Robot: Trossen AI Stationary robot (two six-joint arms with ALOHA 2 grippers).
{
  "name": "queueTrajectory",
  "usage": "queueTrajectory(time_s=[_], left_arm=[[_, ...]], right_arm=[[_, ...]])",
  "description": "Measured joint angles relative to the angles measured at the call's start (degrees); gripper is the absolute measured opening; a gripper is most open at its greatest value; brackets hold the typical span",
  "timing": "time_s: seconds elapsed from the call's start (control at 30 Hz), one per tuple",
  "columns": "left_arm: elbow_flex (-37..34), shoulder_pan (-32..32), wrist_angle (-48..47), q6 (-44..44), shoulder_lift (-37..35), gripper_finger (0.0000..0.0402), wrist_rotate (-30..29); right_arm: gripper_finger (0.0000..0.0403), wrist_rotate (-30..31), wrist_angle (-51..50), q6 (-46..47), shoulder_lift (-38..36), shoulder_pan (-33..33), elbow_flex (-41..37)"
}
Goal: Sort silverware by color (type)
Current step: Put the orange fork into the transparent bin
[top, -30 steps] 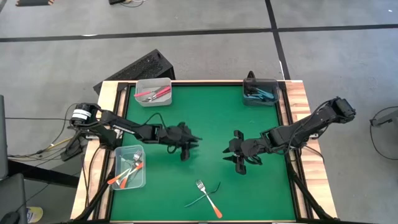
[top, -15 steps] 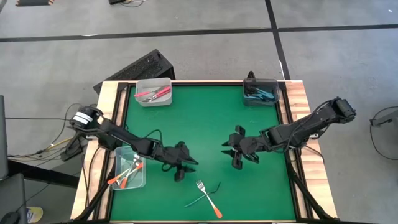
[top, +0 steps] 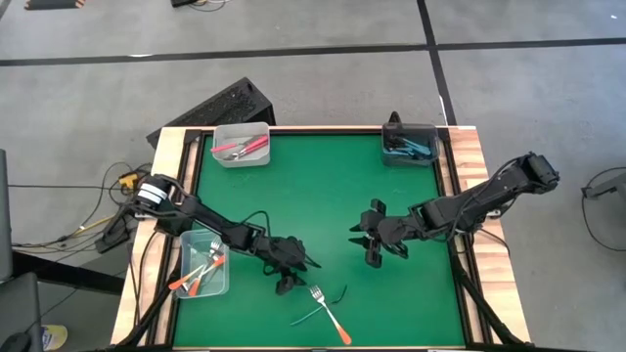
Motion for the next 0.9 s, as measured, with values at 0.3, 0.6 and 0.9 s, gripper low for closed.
queueTrajectory(time_s=[0.3,0.6,0.9], left_arm=[[0.1,0.6,6.1,0.3,-0.2,0.0231,6.5],[0.1,1.0,6.0,-1.1,-0.2,0.0231,4.5],[0.0,-0.1,8.5,-4.1,0.4,0.0231,4.8]], right_arm=[[0.0161,0.9,-0.7,0.1,0.0,0.0,0.0],[0.0161,0.9,-1.3,1.6,0.0,0.0,0.0],[0.0161,1.0,-1.0,1.7,0.0,0.0,0.0]])
